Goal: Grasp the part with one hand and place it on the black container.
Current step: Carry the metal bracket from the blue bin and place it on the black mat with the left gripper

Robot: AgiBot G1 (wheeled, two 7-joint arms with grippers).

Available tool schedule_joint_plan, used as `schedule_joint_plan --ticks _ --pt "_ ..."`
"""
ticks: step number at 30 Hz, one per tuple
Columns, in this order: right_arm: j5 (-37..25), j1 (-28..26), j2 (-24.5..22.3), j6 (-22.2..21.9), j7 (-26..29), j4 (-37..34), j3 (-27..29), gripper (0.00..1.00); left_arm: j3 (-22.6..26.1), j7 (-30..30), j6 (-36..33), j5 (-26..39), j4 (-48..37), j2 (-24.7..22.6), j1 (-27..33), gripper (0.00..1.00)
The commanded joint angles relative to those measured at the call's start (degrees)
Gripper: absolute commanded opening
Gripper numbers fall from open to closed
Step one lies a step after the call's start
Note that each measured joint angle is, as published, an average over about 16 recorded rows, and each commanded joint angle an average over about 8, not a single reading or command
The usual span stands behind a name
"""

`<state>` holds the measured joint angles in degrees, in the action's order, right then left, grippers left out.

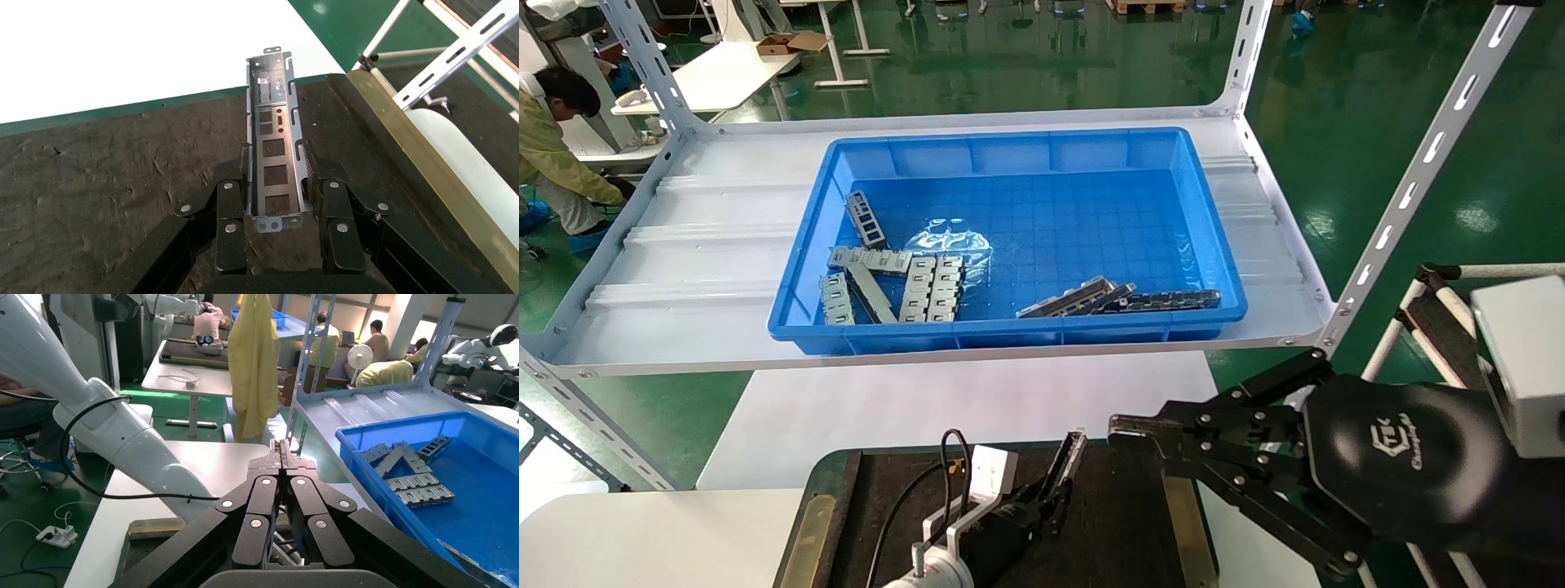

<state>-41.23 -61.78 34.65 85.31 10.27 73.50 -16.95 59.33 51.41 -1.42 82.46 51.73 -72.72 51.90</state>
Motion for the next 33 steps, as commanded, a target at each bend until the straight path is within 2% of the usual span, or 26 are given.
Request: schedule_joint_plan --ticks 1,18,33 --pt "0.0 0.0 0.0 0.0 0.0 0.0 0.0 0.0 0.2 0.5 0.9 -0.1 -0.3 -0.5 -0.2 0.0" --pt "0.0 0.0 0.0 0.0 0.0 0.0 -0.1 0.0 0.9 1.4 6.1 -3.4 3.1 1.1 -4.0 0.0" --pt "0.1 0.0 0.0 0.0 -0.1 0.0 -0.1 0.0 2.3 -0.5 11.7 -10.6 7.1 2.2 -7.5 0.0"
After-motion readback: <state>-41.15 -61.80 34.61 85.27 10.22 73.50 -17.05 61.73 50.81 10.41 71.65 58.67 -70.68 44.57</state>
